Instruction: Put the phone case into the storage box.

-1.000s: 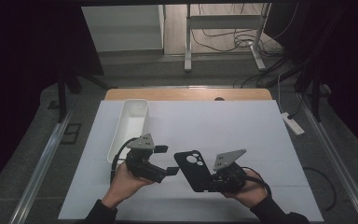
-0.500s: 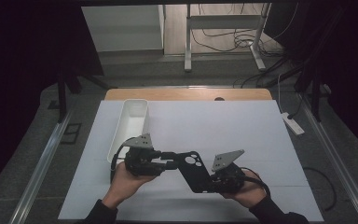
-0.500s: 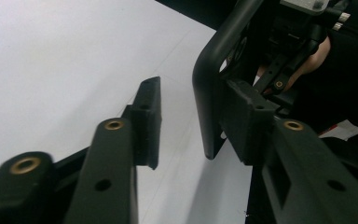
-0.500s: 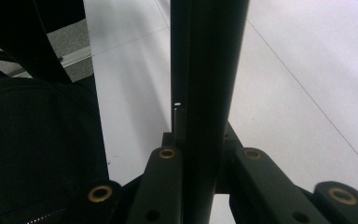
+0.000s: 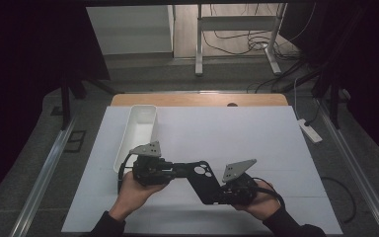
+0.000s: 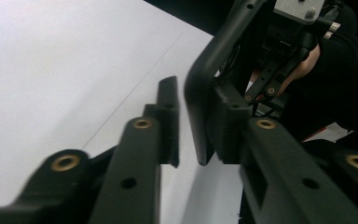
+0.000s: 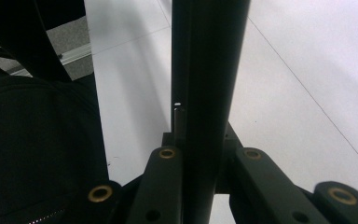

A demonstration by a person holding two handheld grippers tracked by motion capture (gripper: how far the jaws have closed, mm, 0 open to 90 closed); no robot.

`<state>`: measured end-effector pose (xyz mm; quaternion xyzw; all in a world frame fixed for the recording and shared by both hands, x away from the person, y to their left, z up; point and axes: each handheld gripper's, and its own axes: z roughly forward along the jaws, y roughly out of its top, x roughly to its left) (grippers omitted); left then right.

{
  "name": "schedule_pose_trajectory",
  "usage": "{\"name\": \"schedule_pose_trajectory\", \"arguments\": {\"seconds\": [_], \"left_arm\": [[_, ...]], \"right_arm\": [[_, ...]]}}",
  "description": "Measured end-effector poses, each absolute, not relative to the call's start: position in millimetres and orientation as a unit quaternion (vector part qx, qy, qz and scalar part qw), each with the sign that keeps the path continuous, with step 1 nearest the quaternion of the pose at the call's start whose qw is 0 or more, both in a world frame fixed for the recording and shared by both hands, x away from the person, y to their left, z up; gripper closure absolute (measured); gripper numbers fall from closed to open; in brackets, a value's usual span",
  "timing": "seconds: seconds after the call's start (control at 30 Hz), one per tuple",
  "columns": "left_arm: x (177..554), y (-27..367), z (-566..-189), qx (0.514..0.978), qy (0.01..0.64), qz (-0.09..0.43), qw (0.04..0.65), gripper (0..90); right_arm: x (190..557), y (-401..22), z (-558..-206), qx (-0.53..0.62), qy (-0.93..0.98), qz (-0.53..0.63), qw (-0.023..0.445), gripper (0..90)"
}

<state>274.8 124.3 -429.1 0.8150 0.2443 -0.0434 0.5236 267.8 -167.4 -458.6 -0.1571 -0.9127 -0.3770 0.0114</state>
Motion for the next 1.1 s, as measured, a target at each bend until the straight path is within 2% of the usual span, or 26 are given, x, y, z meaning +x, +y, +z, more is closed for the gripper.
{"name": "schedule_pose_trajectory", "arguments": {"seconds": [0.33, 0.43, 0.53, 0.7, 1.1], "left_arm": [[276, 124, -429, 0.806, 0.255, -0.066, 0.53, 82.4], [276, 123, -428, 0.809, 0.252, -0.065, 0.528, 82.5], [274, 121, -426, 0.813, 0.251, -0.056, 0.523, 82.6], [275, 120, -425, 0.819, 0.254, -0.04, 0.513, 82.5], [277, 130, -417, 0.829, 0.262, -0.008, 0.494, 82.4]], "right_arm": [[269, -167, -461, -0.162, -0.914, -0.373, 0.002, 84.7], [269, -167, -461, -0.164, -0.914, -0.372, -0.004, 80.4], [270, -165, -462, -0.167, -0.914, -0.369, -0.014, 68.4], [269, -162, -464, -0.17, -0.919, -0.355, -0.023, 58.5], [269, -173, -460, -0.207, -0.912, -0.352, -0.031, 47.8]]}}
